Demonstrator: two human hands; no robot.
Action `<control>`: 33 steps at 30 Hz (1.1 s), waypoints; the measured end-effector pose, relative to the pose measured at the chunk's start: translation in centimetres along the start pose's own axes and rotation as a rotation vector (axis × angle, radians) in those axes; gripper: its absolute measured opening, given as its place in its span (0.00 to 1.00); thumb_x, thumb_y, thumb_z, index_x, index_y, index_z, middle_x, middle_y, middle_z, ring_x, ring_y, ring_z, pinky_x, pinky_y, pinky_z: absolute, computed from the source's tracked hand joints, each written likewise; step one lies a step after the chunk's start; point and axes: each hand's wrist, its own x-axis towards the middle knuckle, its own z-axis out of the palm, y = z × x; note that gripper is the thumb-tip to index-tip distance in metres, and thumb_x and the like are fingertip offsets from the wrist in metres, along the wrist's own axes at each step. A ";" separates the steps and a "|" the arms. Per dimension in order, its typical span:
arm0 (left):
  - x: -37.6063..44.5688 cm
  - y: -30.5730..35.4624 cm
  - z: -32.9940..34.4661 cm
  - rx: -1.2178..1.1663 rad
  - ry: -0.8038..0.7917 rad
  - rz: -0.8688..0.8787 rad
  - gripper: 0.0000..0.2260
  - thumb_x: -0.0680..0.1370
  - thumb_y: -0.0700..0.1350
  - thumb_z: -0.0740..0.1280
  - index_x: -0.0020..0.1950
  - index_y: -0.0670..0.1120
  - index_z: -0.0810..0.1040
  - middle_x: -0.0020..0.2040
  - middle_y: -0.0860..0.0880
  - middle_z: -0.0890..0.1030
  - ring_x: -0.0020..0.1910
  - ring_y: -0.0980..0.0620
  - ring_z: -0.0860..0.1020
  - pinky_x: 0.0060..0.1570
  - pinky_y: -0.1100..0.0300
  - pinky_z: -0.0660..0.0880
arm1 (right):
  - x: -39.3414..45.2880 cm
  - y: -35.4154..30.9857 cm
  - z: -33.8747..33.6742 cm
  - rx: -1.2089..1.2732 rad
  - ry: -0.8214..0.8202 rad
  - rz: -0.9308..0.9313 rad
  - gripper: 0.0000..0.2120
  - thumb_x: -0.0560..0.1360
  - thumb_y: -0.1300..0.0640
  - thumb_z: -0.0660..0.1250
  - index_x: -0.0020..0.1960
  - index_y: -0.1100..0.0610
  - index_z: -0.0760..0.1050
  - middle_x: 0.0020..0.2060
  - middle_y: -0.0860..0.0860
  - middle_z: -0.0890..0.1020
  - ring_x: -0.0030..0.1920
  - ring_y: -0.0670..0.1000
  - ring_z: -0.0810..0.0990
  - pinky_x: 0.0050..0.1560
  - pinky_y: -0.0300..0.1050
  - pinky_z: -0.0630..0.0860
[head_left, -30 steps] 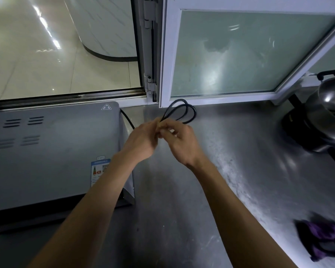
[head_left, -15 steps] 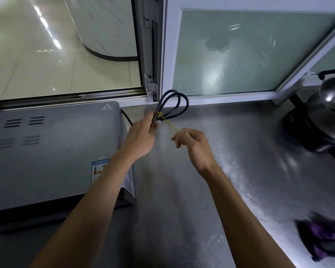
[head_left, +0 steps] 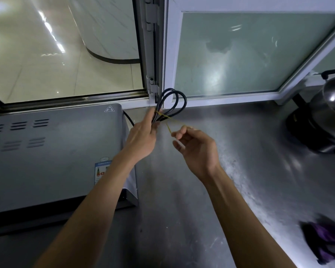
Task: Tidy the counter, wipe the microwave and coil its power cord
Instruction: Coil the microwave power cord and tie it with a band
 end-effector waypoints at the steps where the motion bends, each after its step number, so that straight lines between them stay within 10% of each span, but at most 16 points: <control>1: 0.0 0.1 0.0 -0.003 -0.004 0.001 0.17 0.84 0.43 0.57 0.72 0.56 0.63 0.41 0.44 0.78 0.38 0.38 0.78 0.41 0.38 0.77 | 0.0 0.0 0.0 0.050 -0.006 -0.001 0.11 0.77 0.60 0.56 0.41 0.57 0.75 0.39 0.53 0.78 0.50 0.52 0.78 0.58 0.51 0.65; 11: -0.6 0.8 0.3 0.041 -0.014 0.049 0.09 0.84 0.45 0.56 0.63 0.56 0.66 0.39 0.49 0.77 0.39 0.41 0.78 0.40 0.44 0.77 | 1.0 1.2 0.9 0.257 -0.014 -0.115 0.15 0.72 0.71 0.61 0.54 0.66 0.82 0.50 0.59 0.84 0.39 0.51 0.73 0.51 0.39 0.75; 17: -0.6 0.6 0.2 0.050 -0.020 0.047 0.07 0.84 0.46 0.55 0.60 0.57 0.64 0.40 0.44 0.79 0.37 0.38 0.79 0.38 0.41 0.77 | 1.2 0.7 0.2 0.108 -0.104 -0.177 0.18 0.74 0.74 0.59 0.38 0.60 0.84 0.37 0.56 0.84 0.47 0.53 0.82 0.62 0.45 0.74; 21: -0.9 1.2 0.1 0.067 -0.034 0.049 0.08 0.85 0.45 0.55 0.63 0.55 0.65 0.39 0.45 0.79 0.34 0.42 0.78 0.38 0.40 0.76 | 1.4 1.0 0.1 0.209 -0.086 -0.156 0.15 0.74 0.73 0.62 0.42 0.61 0.84 0.47 0.58 0.85 0.39 0.51 0.80 0.66 0.53 0.73; 33: -1.0 1.9 -0.2 0.171 -0.067 0.046 0.09 0.85 0.46 0.55 0.66 0.53 0.66 0.40 0.45 0.80 0.33 0.46 0.76 0.35 0.48 0.73 | 1.3 1.1 0.0 0.132 -0.137 -0.089 0.18 0.75 0.75 0.59 0.38 0.59 0.81 0.52 0.60 0.84 0.32 0.50 0.78 0.52 0.47 0.78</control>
